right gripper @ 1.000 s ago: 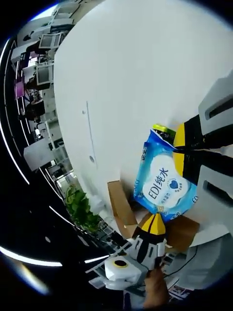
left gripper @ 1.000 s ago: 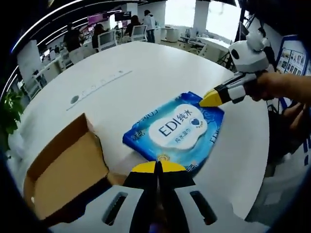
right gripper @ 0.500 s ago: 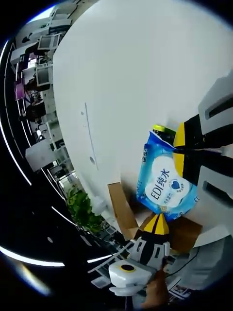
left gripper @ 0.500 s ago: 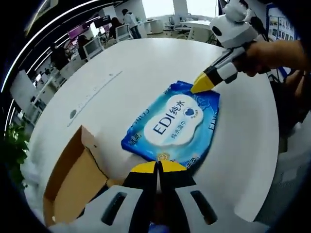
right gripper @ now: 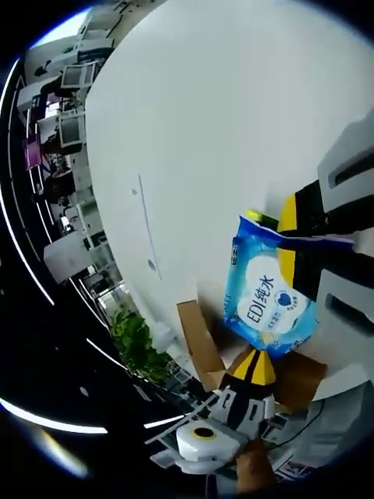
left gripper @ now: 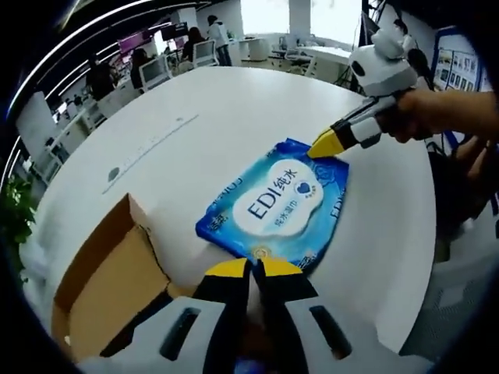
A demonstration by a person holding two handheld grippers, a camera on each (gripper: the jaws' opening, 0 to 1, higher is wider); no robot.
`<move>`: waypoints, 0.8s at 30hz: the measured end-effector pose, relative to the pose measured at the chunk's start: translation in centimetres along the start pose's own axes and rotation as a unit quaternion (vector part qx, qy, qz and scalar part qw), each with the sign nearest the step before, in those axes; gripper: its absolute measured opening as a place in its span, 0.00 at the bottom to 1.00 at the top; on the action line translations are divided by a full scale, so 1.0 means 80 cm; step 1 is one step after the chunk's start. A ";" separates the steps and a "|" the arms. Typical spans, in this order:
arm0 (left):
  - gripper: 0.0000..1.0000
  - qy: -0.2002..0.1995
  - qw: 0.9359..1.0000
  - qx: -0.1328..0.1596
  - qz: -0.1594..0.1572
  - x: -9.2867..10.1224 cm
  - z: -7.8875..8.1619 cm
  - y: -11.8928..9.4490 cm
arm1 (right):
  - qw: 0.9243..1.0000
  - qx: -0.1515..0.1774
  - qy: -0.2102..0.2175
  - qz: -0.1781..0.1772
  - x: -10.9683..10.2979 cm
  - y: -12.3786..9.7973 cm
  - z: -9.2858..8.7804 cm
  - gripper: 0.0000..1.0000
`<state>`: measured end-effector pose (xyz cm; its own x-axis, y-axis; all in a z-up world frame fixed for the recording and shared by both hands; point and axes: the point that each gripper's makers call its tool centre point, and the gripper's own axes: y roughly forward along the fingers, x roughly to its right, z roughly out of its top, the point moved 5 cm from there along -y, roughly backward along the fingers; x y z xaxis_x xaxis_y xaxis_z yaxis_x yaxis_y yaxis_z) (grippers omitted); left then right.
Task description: Operate the shoe box by opening the lid, removing the specified soft item, and placing it in the target area until the item is outside and the box remains undamaged.
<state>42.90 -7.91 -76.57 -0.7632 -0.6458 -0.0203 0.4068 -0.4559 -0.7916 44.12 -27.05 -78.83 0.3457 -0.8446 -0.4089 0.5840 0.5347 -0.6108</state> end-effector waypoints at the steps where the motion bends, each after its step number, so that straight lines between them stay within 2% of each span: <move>1: 0.06 -0.003 1.000 0.001 -0.002 0.001 0.000 0.000 | 1.000 -0.001 0.001 0.000 0.000 -0.001 0.000 0.00; 5: 0.11 -0.022 1.000 0.010 -0.011 0.006 0.002 -0.004 | 1.000 0.001 0.002 -0.013 0.005 -0.009 -0.002 0.06; 10: 0.12 -0.034 0.999 0.015 -0.013 0.007 0.002 -0.013 | 1.000 0.006 -0.005 -0.020 0.003 -0.022 0.002 0.06; 13: 0.14 -0.075 0.997 0.027 -0.022 0.009 0.005 -0.022 | 1.000 0.011 -0.009 -0.021 0.000 -0.030 0.005 0.07; 17: 0.18 -0.088 0.995 0.040 -0.016 0.005 0.006 -0.035 | 1.000 0.010 -0.016 -0.023 -0.003 -0.039 0.005 0.08; 24: 0.19 -0.109 0.992 0.058 -0.013 -0.002 -0.002 -0.058 | 0.999 0.008 -0.035 -0.025 -0.017 -0.057 0.006 0.11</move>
<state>41.05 -5.60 -73.01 -0.6530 -0.7441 0.1413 0.4525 -0.5329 -0.7150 41.35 -28.36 -75.14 0.3648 -0.8709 -0.3293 0.6141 0.4909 -0.6180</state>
